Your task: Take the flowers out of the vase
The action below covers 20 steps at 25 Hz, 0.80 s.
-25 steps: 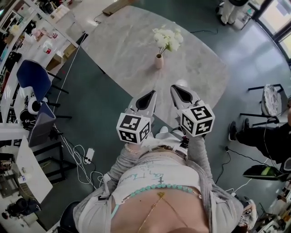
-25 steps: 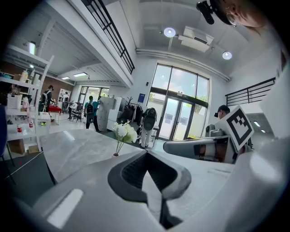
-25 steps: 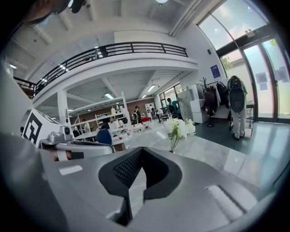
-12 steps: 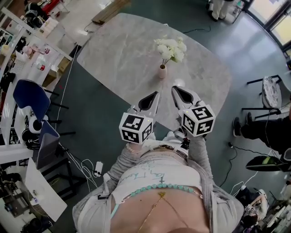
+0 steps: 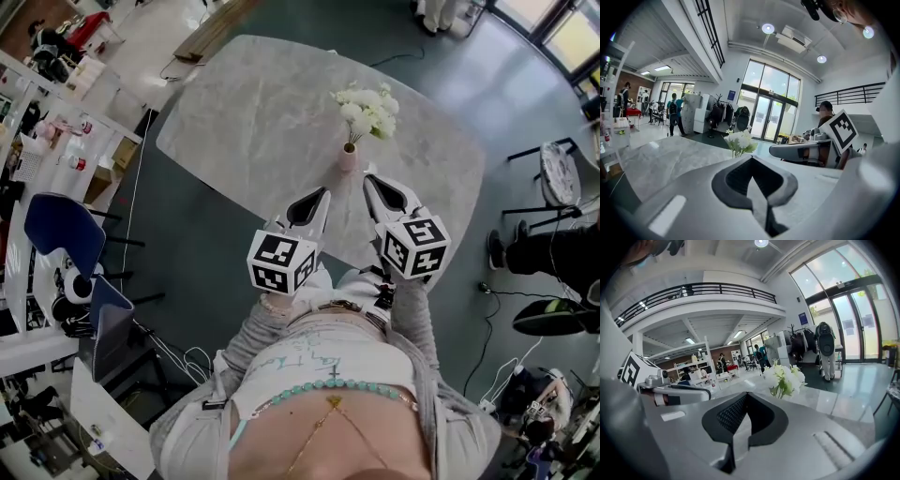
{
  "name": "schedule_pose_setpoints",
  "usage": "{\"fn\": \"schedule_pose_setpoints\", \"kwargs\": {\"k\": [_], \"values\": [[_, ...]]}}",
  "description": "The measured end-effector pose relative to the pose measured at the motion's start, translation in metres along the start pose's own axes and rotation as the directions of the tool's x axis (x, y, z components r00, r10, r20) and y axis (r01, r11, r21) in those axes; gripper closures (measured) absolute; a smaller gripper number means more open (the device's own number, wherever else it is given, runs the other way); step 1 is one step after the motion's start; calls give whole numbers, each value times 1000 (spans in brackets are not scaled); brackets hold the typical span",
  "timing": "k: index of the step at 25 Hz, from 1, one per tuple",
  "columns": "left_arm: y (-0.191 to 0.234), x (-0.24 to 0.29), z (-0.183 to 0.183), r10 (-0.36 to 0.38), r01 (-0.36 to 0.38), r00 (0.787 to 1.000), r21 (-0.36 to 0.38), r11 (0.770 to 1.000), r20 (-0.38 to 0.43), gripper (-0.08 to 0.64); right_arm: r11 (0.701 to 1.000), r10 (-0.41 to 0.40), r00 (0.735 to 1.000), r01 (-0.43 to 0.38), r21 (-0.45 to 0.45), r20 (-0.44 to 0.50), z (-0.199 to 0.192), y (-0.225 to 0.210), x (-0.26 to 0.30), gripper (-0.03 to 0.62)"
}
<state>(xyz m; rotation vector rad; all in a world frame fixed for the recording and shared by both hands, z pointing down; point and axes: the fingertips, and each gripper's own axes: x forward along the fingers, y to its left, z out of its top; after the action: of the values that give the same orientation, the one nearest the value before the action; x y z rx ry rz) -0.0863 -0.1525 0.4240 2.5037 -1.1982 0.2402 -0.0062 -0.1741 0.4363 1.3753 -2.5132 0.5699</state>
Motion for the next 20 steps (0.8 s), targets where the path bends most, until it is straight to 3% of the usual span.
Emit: {"fn": "schedule_pose_setpoints", "kwargs": {"k": [9,20], "values": [[6,11,1,-9,9,1000,-6,1000,-11,558,998,-55,998,55,10,-6,2,-26,0,565],[8,31,11,62,-63,997,-18,998,-36,558,1000,8,999,-8,-3,-34,14,-57,23,565]]}}
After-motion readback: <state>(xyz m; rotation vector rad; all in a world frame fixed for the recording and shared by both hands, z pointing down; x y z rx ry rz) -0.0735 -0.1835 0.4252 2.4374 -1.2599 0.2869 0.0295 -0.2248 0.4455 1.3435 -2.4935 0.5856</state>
